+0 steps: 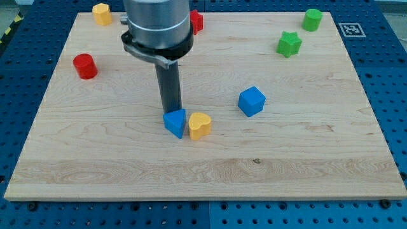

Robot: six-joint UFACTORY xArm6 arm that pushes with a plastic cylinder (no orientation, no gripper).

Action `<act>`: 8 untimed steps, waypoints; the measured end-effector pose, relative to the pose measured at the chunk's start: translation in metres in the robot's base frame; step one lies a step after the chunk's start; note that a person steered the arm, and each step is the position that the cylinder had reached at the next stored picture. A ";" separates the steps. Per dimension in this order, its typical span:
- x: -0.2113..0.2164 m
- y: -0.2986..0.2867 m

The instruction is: Move the blue triangle to the bottom center

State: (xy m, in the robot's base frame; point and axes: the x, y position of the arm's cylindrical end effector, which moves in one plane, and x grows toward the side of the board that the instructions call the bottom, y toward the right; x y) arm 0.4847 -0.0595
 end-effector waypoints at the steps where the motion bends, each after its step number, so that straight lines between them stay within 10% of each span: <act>1: 0.026 0.000; 4: 0.091 -0.028; 8: 0.055 -0.030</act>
State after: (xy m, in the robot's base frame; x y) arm 0.5396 -0.0893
